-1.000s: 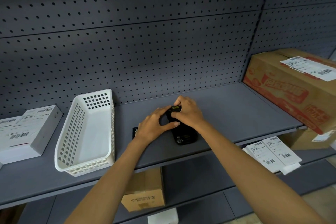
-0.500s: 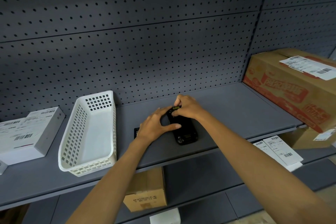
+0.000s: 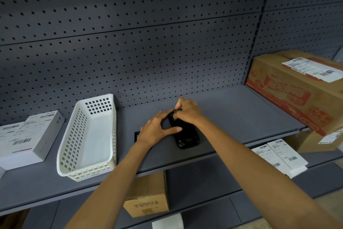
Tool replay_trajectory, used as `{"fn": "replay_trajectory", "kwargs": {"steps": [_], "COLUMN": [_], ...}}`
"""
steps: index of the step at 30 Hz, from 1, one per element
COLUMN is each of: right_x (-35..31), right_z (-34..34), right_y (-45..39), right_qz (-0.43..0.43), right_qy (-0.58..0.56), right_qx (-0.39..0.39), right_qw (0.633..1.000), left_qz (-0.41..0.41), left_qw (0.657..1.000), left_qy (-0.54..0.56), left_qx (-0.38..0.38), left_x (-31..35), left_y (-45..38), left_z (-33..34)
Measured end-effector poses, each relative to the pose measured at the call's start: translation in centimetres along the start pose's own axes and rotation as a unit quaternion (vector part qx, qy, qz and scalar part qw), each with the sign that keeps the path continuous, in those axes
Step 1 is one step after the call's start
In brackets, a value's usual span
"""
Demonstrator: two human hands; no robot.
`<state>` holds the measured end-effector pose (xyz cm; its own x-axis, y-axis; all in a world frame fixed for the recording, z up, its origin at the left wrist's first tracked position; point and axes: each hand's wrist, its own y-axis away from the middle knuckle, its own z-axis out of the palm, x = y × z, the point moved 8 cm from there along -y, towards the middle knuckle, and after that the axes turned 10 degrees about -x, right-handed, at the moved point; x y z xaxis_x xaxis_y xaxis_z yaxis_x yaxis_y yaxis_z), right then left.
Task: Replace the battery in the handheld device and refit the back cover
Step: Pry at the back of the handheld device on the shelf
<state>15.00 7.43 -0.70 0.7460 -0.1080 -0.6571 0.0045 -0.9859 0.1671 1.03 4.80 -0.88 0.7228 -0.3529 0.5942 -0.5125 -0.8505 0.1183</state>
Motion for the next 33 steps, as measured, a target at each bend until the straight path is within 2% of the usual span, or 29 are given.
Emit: {"fn": "replay_trajectory", "kwargs": {"steps": [3,10,24,33], "right_x": [0.4,2.2,3.2,3.2], "right_z": [-0.6,-1.9,-2.1,-2.1], "right_y": [-0.2,0.7,0.4,1.0], "right_qz": [-0.034,-0.1,-0.13,-0.153], "right_qy": [-0.031,-0.077,-0.089,-0.086], "right_qx": [-0.028,-0.156,-0.074,-0.053], "right_qw": [0.999,0.98,0.985,0.983], "left_qz": [-0.001,-0.004,-0.009,-0.006], "left_qw": [1.0,1.0,1.0,1.0], "left_qy": [-0.004,0.012,0.008,0.011], "left_qx": [0.002,0.001,0.003,0.001], "left_x": [0.1,-0.5,-0.8,-1.0], "left_y": [0.0,-0.4,-0.8,-1.0], "left_z": [0.0,0.2,0.2,0.3]}}
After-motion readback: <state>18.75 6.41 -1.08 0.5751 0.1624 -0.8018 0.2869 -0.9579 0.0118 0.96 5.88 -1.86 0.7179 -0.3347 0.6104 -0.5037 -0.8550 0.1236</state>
